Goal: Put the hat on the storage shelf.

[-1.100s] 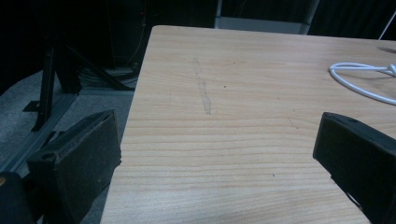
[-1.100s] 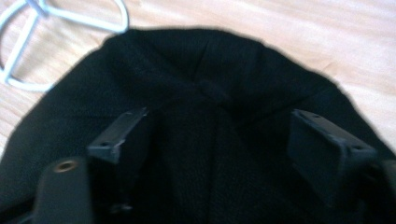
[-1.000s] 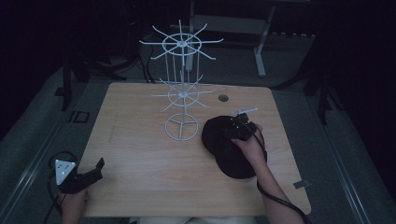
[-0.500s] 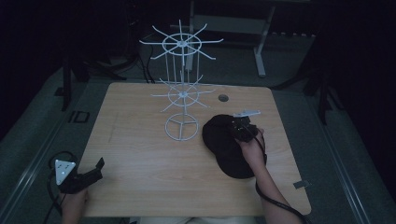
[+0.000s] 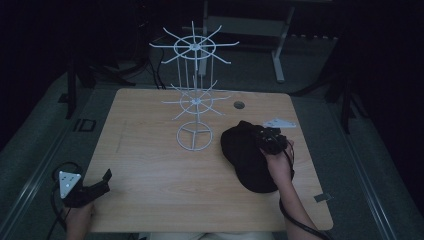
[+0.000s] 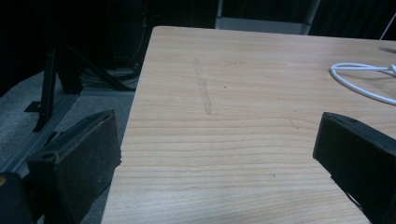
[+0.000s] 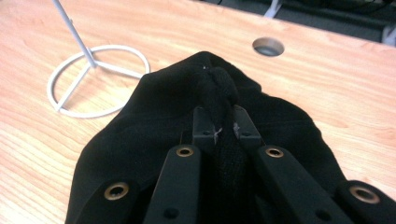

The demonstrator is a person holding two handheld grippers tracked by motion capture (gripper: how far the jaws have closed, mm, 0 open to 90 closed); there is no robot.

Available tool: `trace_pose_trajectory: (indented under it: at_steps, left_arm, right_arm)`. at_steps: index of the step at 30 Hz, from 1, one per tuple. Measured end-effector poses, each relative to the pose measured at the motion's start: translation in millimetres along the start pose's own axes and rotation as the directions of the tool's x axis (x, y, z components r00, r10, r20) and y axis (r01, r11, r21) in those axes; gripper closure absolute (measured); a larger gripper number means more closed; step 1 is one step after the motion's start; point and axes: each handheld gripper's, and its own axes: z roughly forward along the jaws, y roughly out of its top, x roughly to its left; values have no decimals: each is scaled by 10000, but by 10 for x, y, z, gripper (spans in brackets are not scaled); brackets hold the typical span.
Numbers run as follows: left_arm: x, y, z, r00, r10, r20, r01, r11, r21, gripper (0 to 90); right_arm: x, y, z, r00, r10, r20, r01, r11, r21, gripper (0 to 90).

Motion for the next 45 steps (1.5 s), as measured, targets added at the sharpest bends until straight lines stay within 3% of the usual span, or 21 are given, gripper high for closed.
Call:
trace_pose_trajectory:
  at_steps: [10,11,15,16,20,21,23,25,26,27,28,29,31,32,33,34,36,37,40,45]
  left_arm:
    - [3,0,1,10000,-66,-14,66,10000,-19,14]
    - [4,1,3,10000,-71,-15,71,10000,6,14]
    - [3,0,1,10000,-60,-16,60,10000,-17,14]
    - [2,0,0,10000,-62,-21,62,10000,-27,15]
    - [1,0,1,10000,-56,-18,56,10000,-25,14]
    - [1,0,1,10000,-59,-16,59,10000,-28,14]
    - [0,-1,0,10000,-59,-23,59,10000,-30,14]
    - [1,-1,0,10000,-41,-25,41,10000,-35,14]
    - [1,-1,0,10000,-41,-25,41,10000,-35,15]
    - [0,-1,0,10000,-48,-32,48,10000,-41,14]
    - [-1,-1,0,10000,-55,-24,55,10000,-53,14]
    - [0,0,0,10000,-30,-39,30,10000,-37,15]
    - [-1,0,1,10000,-44,-34,43,10000,-19,15]
    - [-1,0,1,10000,-44,-34,43,10000,-19,14]
    - [-1,0,1,10000,-28,-33,28,10000,-17,14]
    - [-2,-1,0,10000,-26,-25,26,10000,-34,14]
    - [0,-1,0,10000,-46,-21,46,10000,-33,14]
    - [-1,0,0,10000,-37,-26,37,10000,-21,14]
    - [-1,0,1,10000,-40,-24,40,10000,-12,15]
    - [3,1,2,10000,-68,-16,68,10000,-11,15]
  right_arm:
    - [-52,39,-413,9999,140,-63,-146,9943,-1056,841]
    - [-48,81,-530,9999,102,-54,-108,9907,-1355,840]
    - [-35,144,-683,10000,20,-64,-31,9842,-1773,840]
    - [-12,196,-815,9999,-88,-63,73,9776,-2104,840]
    - [24,251,-974,9997,-224,-57,202,9673,-2530,839]
    - [59,292,-1101,9995,-312,-59,282,9579,-2857,839]
    - [71,306,-1143,9993,-362,-65,326,9538,-2985,839]
    - [123,364,-1320,9988,-482,-117,412,9378,-3448,839]
    - [123,364,-1320,9988,-482,-117,412,9378,-3448,839]
    - [165,407,-1454,9985,-494,-239,367,9241,-3805,840]
    - [165,407,-1454,9985,-494,-239,367,9241,-3805,840]
    - [206,449,-1571,9977,-619,-273,451,9094,-4135,840]
    - [241,498,-1665,9967,-728,-362,497,8975,-4382,840]
    - [241,498,-1665,9967,-728,-362,497,8975,-4382,840]
    - [288,568,-1763,9957,-826,-427,534,8835,-4654,839]
    - [288,568,-1763,9957,-826,-427,534,8835,-4654,839]
    - [336,647,-1856,9940,-978,-495,611,8694,-4903,839]
    - [381,719,-1929,9922,-1129,-523,705,8564,-5114,839]
    - [453,837,-2027,9899,-1288,-587,771,8384,-5396,839]
    - [599,1053,-2166,9849,-1564,-748,809,7964,-5993,839]
